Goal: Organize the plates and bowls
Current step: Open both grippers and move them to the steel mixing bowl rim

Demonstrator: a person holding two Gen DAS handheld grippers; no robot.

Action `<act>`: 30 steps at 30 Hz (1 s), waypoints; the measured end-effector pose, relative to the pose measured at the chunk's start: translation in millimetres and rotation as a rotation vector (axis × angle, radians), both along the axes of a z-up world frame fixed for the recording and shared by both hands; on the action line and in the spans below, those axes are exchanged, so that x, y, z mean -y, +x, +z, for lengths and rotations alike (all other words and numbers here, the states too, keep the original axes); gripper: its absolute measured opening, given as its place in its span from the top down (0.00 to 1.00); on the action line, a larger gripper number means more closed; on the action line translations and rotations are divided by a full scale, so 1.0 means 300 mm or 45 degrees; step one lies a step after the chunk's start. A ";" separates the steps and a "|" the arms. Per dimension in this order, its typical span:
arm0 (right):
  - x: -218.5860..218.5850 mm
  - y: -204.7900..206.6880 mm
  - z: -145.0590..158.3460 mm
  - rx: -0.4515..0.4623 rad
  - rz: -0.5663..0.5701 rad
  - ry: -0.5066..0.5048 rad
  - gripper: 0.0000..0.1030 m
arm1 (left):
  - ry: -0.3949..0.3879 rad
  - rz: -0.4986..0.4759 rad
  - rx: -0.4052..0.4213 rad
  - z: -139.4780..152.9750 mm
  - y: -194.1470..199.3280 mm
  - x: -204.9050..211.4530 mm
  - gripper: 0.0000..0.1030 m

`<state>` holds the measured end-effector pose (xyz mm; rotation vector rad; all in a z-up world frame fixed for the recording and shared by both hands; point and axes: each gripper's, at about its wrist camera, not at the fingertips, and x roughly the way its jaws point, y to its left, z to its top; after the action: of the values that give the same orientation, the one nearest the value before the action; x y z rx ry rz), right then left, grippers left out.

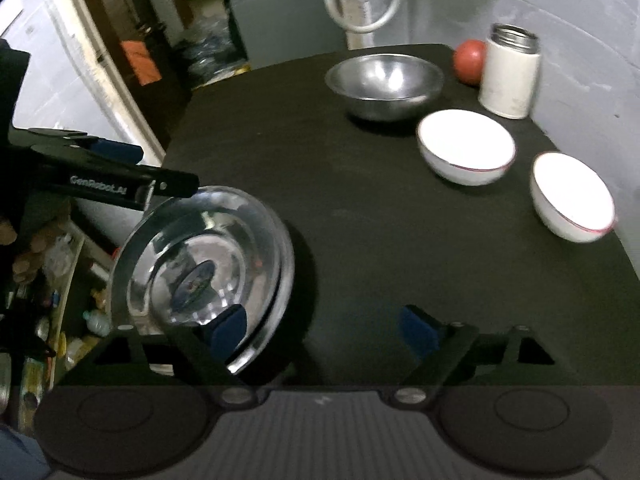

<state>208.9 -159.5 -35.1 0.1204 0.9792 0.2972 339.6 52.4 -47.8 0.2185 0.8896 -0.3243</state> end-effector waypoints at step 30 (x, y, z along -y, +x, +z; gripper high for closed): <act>0.176 0.510 0.063 0.362 -0.294 -0.186 0.06 | -0.331 0.375 -0.082 -0.054 0.508 0.225 0.01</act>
<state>361.8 -212.4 -16.3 0.0552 0.6940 0.0277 492.1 -15.0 -64.0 -0.1634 0.9190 -0.1701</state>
